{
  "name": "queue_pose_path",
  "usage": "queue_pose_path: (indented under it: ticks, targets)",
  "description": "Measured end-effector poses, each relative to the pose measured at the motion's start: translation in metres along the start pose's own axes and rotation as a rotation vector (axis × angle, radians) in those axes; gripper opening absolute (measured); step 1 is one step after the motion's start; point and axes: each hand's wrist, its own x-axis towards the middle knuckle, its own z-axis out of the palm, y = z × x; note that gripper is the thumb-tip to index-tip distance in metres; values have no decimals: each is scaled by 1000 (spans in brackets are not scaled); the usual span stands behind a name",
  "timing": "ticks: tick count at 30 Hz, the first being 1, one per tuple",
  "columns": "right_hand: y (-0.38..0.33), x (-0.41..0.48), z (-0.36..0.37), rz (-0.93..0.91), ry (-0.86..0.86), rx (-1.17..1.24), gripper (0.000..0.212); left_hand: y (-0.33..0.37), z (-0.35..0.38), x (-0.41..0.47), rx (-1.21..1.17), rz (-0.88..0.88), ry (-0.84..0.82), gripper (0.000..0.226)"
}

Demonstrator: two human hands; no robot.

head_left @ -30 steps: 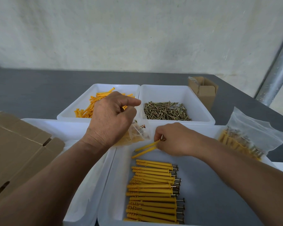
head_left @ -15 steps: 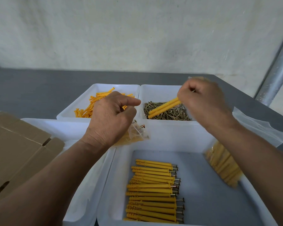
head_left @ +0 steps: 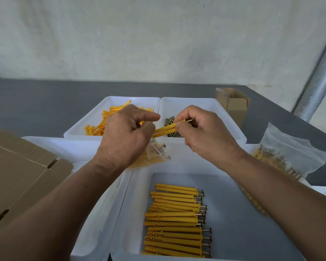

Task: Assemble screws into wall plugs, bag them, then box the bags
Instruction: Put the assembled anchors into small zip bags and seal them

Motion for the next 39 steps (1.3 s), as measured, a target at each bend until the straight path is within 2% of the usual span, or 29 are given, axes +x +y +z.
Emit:
queue_pose_path:
  ticks: [2, 9, 12, 14, 18, 23, 28, 30, 32, 35, 37, 39]
  targets:
    - [0, 0, 1, 8, -39, 6, 11, 1, 0, 0, -21, -10, 3, 36]
    - [0, -3, 10, 20, -135, -3, 7, 1, 0, 0, -15, 3, 7, 37]
    - [1, -5, 17, 66, -156, 19, 19, 2, -1, 0, -12, 4, 7, 38]
    - [0, -6, 19, 105, -146, 66, 24, 2, -1, 0, -14, 1, 8, 38]
    - [-2, -5, 16, 140, -90, 153, 18, 2, -1, 0, -21, -6, 12, 37]
    - [-4, -7, 17, 86, -56, 87, 13, 2, -1, 0, -19, -1, 12, 36]
    - [-4, -12, 22, 36, -131, 59, 8, 2, -1, 0, -18, -10, 17, 37]
    - [-5, -12, 20, 35, -151, 41, 14, 2, -1, 1, -22, -12, 17, 36]
    - [-6, -11, 15, 28, -123, 30, 21, 2, -1, 1, -31, -18, 15, 36]
    - [-5, -6, 7, 74, -52, -33, 19, 2, -1, 1, -41, -27, 17, 36]
    - [-2, -3, 0, 167, -146, -144, 20, 2, -1, 1, -46, -28, 19, 36]
    - [2, -4, -5, 260, -389, -328, 23, 2, -1, 1, -47, -26, 18, 36]
